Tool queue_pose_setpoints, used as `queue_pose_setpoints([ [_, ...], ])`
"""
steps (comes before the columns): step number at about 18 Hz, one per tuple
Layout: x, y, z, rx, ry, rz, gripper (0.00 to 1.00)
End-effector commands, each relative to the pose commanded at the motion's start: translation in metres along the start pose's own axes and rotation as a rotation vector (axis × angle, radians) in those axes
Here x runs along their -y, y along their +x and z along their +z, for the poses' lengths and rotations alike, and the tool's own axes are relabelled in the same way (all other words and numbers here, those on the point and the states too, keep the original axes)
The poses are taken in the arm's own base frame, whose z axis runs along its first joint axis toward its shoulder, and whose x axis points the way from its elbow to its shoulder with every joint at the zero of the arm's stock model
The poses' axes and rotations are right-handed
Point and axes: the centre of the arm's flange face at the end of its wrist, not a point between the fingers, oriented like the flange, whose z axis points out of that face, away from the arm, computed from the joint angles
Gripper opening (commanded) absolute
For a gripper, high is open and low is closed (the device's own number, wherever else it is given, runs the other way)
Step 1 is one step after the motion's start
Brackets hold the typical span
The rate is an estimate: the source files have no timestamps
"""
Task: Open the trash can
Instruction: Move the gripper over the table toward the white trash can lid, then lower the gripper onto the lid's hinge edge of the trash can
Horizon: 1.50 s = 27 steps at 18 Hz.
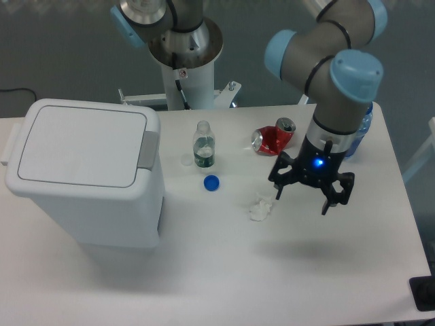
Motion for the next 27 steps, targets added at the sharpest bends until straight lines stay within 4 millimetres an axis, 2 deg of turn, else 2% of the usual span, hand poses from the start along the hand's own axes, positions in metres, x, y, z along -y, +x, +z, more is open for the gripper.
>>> queue_pose_setpoints([
  [2,0.006,0.014,-0.015,0.012,0.014,-0.023,1.00],
  [4,0.012,0.028,-0.029,0.013,0.027,-0.057,0.89],
  [7,0.018,0.049,-0.028,-0.032,0.021,-0.050,0.48],
  [9,0.023,0.066,-0.043,-0.058,0.053,-0.054,0.34],
  [12,0.029,0.092,-0.070,-0.101,0.102,-0.108,0.06],
  [14,0.032,0.108,-0.084,-0.113,0.112,-0.113,0.00],
  [18,0.040,0.139,-0.096,-0.129,0.118,-0.139,0.00],
  [23,0.039,0.174,-0.093,-0.155,0.105,-0.133,0.00],
  [27,0.037,0.187,-0.089,-0.168,0.095,-0.128,0.00],
])
